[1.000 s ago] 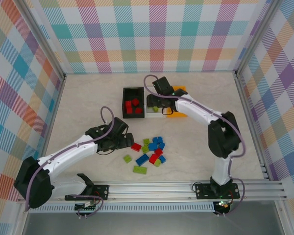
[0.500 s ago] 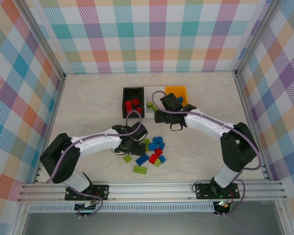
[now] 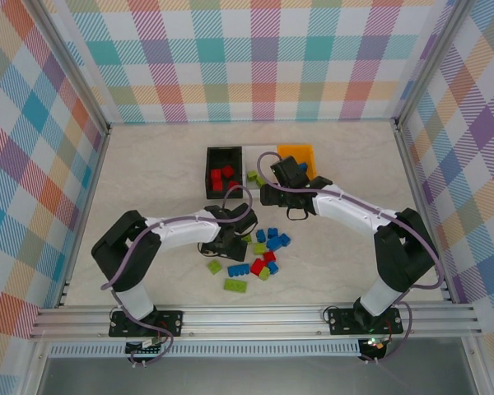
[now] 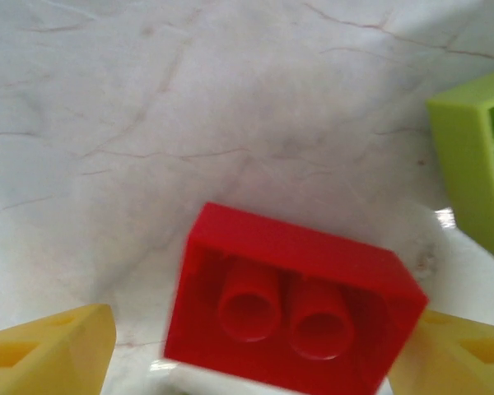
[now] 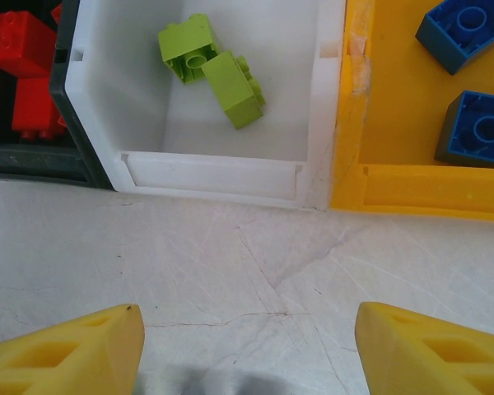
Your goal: Sort the legos into containers by color
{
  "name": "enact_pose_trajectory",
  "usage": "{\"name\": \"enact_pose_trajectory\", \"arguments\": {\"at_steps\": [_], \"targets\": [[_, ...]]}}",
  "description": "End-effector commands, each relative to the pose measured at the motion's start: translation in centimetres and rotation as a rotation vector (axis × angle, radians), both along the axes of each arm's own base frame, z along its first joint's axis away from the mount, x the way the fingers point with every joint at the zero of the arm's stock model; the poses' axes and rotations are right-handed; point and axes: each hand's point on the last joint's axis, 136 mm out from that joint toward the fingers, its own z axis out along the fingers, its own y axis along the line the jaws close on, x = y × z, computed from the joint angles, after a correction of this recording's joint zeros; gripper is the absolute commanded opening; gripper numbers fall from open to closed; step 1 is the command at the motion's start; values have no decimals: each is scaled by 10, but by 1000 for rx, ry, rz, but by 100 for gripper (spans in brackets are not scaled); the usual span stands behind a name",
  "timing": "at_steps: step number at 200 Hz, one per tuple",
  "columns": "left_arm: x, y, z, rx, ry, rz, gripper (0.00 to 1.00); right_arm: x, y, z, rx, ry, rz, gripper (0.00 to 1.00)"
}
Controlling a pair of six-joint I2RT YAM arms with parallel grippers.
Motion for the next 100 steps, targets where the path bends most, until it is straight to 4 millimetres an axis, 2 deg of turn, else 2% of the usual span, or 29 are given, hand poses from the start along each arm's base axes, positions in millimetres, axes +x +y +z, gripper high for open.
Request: {"name": "enact_pose_trajectory", "arguments": {"at_steps": [1,49,73,100], "targets": [[11,8,-5,48,-13,3,77,3,-1,17,30,-49,-17,69],[18,6,-1,22,-41,33,59,4,-4,17,16,-54,-18,69],[25,10,16,11,-99,65,54,4,-5,19,20,-61,-23,69],[42,15,43,-47,-176,138,49,3,-6,24,34,-71,-33,69]]}}
